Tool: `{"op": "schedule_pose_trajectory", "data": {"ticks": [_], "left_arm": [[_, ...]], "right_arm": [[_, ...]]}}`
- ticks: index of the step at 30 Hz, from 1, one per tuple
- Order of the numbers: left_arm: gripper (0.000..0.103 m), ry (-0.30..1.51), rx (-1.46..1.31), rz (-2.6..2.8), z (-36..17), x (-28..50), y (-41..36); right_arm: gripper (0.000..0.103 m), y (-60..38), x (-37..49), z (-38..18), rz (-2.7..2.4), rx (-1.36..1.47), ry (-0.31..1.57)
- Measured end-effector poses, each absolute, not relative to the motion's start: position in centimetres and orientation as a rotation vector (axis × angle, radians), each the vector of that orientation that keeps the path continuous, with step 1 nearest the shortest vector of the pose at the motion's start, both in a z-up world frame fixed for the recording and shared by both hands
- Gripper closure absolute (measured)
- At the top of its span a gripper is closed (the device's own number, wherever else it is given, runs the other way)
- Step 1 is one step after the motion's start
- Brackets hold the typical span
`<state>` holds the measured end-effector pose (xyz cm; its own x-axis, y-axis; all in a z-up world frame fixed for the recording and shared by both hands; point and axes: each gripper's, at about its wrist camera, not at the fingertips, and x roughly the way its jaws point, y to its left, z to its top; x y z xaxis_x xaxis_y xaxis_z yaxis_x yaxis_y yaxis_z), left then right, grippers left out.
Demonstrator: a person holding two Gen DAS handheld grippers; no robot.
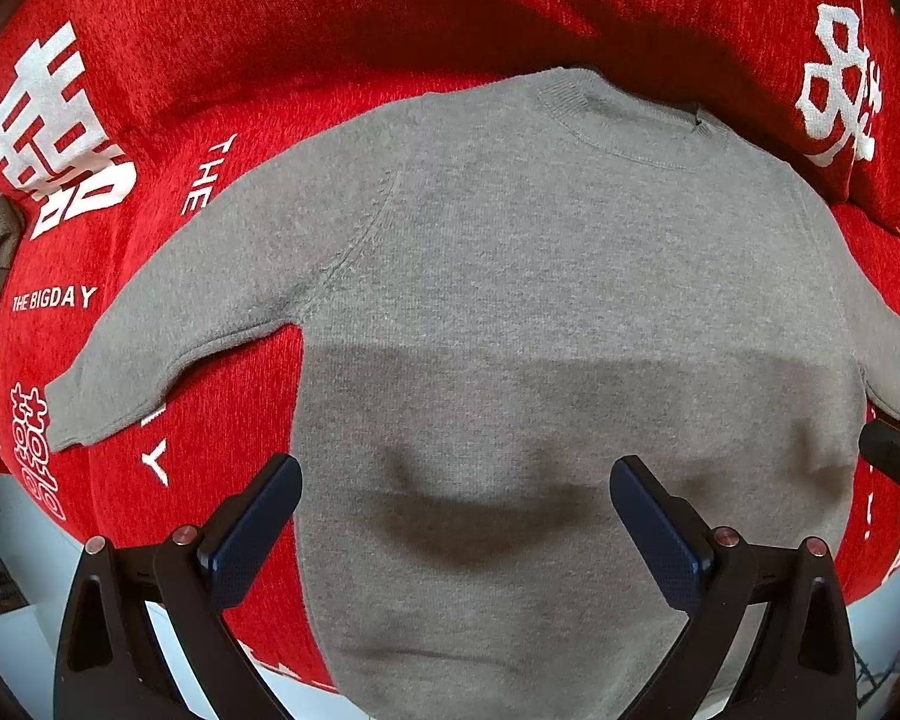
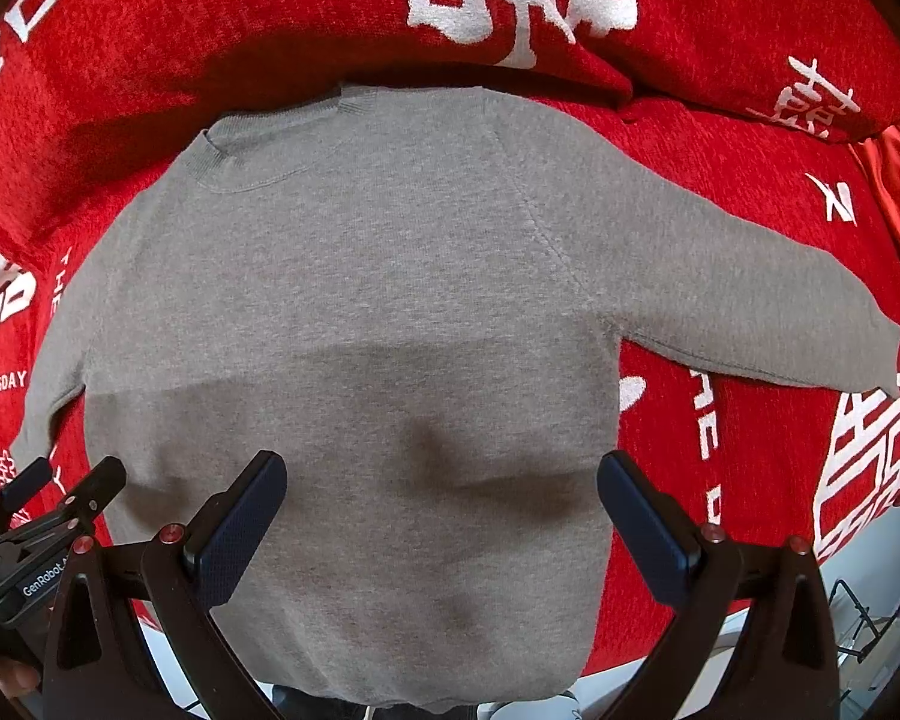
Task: Fold small clothes
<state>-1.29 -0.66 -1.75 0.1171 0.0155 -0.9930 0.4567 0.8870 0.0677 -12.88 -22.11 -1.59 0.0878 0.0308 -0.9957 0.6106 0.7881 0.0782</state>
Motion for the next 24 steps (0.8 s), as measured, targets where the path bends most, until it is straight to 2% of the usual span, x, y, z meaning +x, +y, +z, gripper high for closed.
{"op": "schedule_pose_trajectory", "data": {"ticks": [24], "left_arm": [[0.0, 1.465, 0.345, -0.39, -2.22, -0.96, -0.16]], "right_arm": [[0.0, -21.2, -12.63, -1.44, -0.48, 0.545, 1.446]]}}
